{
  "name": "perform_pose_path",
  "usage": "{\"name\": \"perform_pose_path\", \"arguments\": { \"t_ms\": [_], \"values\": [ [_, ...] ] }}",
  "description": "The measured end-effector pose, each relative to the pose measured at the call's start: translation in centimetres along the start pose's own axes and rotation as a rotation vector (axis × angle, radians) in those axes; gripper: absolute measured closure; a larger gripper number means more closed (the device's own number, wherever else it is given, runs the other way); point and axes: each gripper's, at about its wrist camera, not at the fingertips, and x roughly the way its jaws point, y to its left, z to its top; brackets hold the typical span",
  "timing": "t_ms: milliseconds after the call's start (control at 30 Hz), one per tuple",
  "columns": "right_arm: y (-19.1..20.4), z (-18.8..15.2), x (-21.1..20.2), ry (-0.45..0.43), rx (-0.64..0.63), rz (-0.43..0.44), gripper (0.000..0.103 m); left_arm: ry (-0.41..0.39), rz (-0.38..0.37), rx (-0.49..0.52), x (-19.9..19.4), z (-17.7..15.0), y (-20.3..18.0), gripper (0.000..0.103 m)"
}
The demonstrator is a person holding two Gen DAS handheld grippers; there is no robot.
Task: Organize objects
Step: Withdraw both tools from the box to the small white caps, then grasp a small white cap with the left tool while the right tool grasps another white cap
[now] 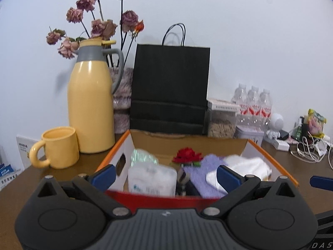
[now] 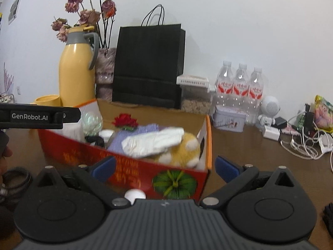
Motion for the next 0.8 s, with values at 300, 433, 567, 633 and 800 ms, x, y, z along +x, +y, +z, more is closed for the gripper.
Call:
{"name": "perform_pose_path", "arguments": {
  "t_ms": [300, 433, 567, 633, 800],
  "values": [
    [-1.2, -2.6, -1.7, 0.072, 0.030, 0.005, 0.000, 0.085, 0.021, 0.019, -0.8, -2.9, -0.4, 0.000],
    [-2.1, -3.0, -2.0, 0.083, 0.058, -0.005, 0.000, 0.130, 0.018, 0.035, -0.6, -3.8, -1.0, 0.000],
    [-3.2, -3.1, -1.5, 0.116, 0.083, -0.044, 0.000, 0.177, 0.014, 0.077, 0.1, -4.5, -2.1, 0.000],
    [-3.9, -3.2, -1.2, 0.130, 0.108, -0.063, 0.000, 0.202, 0.011, 0.090, 0.6, -4.8, -2.7, 0.000],
    [-5.1, -3.5, -0.5, 0.163, 0.158, -0.104, 0.000, 0.263, -0.016, 0.101, 1.8, -5.3, -4.3, 0.000]
  ]
}}
